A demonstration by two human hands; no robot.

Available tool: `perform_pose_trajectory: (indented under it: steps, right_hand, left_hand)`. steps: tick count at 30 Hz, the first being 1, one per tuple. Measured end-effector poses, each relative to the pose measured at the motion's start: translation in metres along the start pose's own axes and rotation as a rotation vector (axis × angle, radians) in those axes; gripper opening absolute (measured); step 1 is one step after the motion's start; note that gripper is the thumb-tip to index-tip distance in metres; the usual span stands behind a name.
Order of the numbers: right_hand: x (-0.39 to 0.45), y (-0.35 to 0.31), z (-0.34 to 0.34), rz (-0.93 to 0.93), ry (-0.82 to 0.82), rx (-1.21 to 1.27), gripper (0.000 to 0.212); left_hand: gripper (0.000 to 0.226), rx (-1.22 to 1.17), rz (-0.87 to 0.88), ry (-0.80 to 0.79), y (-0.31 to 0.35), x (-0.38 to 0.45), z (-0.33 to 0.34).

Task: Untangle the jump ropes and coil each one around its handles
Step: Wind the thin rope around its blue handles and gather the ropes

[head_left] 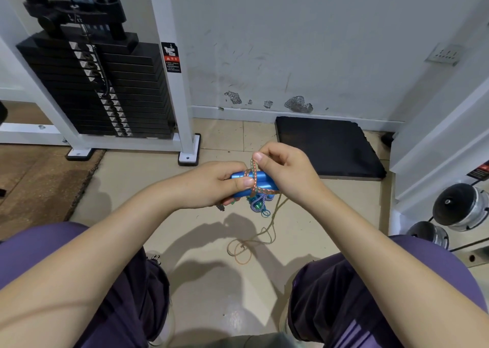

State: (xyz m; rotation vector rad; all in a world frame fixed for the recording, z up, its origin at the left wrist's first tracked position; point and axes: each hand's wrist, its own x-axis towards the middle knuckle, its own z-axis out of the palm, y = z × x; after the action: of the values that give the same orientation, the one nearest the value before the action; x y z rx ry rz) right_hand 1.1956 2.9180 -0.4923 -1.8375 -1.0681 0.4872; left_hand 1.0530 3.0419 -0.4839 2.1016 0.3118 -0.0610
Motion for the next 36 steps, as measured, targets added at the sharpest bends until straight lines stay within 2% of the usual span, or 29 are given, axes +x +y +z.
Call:
perform_pose_trajectory:
  steps: [7,13,16,18,21,25,30,33,36]
  right_hand:
    - [0.002,0.001,0.009,-0.003,0.049,-0.043,0.020]
    - [0.002,0.000,0.007,0.001,0.041,-0.028,0.012]
    - [0.001,-0.004,0.000,-0.037,-0.010,0.076,0.002]
    - [0.001,-0.005,-0.005,-0.040,-0.023,0.134,0.005]
    - [0.001,-0.004,-0.006,0.062,-0.042,0.231,0.011]
    - [0.001,-0.005,-0.008,0.175,-0.089,0.423,0.012]
    - [0.000,-0.003,-0.007,0.261,-0.302,0.781,0.025]
    - [-0.003,-0.001,0.005,0.249,-0.351,0.684,0.032]
    - [-0.008,-0.004,0.020,0.213,-0.324,0.482,0.027]
  left_hand:
    - [0.042,-0.073,-0.068,0.078,0.002,0.000,0.007]
    - [0.031,-0.092,-0.012,0.055,-0.003,0.000,0.004]
    - [0.028,-0.093,0.045,0.086,-0.005,0.000,0.003]
    - [0.027,-0.103,0.070,0.107,-0.006,0.001,0.005]
    - [0.025,-0.139,0.104,0.134,-0.005,0.001,0.005]
    - [0.026,-0.264,0.095,0.250,-0.009,0.004,0.002]
    - [0.025,-0.442,0.096,0.379,-0.010,0.009,0.006]
    - [0.020,-0.557,0.064,0.562,-0.010,0.015,0.001]
    - [0.037,-0.458,0.014,0.704,-0.023,0.020,-0.009]
